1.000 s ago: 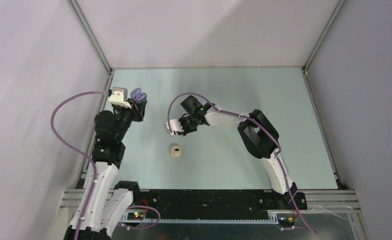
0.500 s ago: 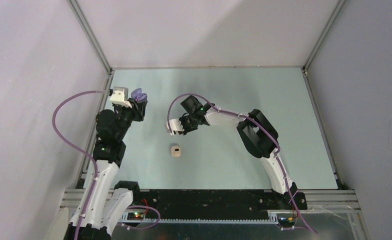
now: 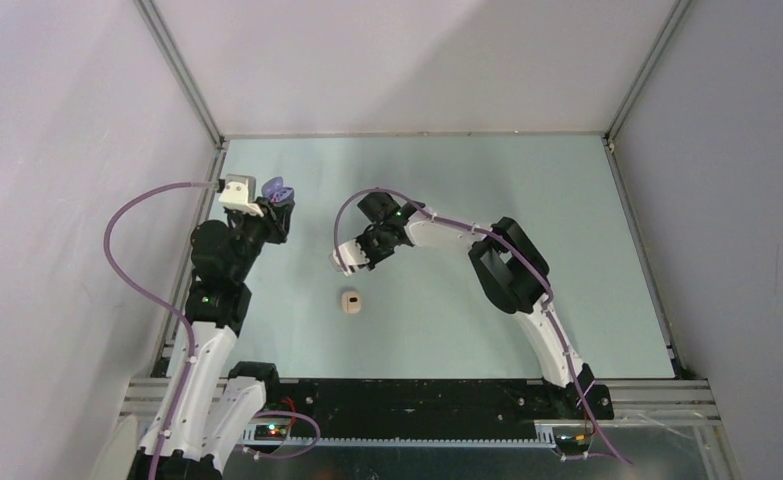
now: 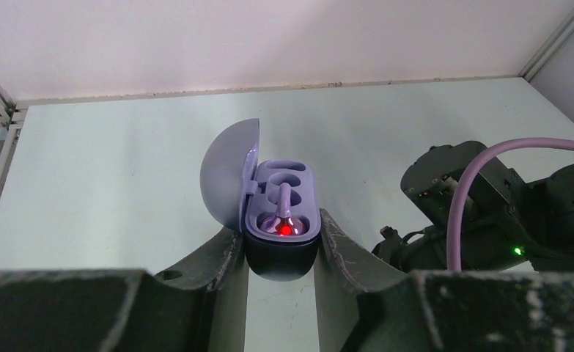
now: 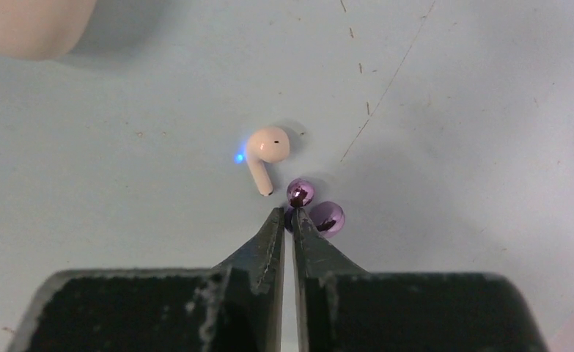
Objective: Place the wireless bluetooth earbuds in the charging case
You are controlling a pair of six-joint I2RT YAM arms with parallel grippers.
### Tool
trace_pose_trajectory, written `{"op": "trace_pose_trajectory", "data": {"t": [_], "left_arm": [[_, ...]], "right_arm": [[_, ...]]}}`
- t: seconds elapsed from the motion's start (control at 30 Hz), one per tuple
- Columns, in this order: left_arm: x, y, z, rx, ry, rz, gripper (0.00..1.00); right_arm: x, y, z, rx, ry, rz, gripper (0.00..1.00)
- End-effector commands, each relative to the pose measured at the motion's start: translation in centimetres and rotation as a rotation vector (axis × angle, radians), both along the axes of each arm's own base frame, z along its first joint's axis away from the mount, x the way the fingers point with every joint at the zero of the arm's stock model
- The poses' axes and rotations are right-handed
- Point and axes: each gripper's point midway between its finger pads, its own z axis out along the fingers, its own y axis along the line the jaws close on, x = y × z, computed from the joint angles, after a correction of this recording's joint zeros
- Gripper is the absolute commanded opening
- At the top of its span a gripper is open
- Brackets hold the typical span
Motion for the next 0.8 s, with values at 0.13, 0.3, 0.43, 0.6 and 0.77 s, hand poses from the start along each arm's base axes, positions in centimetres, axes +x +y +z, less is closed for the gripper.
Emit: {"op": "trace_pose_trajectory", "data": {"t": [0.13,0.3,0.43,0.6,0.77], "left_arm": [[-0.3,0.3,1.5,0.009,-0.060,0.005,0.00],[-0.1,-0.1,1.8,-0.003,-0.077,-0.017,0.00],[0.4,-0.9,1.5,-0.020,-0.069,-0.060,0.00],[1.1,-1.4,1.5,-0.028,-0.061,-0.084,0.00],[1.0,-3.0,0.7,0.017,-0.049,-0.195,0.00]], "right_arm": [[-0.3,-1.8,0.9,-0.078,0.120,-0.164,0.04],[-2.2,-4.6,4.6,-0.086,0.338,-0.550,0.01],[-5.5,-8.4,5.8,-0.197,0.528,-0.841,0.02],[-10.2,-12.8,4.4,-0.373,0.710,-1.035,0.02],[-12.5,-14.4,4.4,-0.436,0.912,-1.026,0.01]]}}
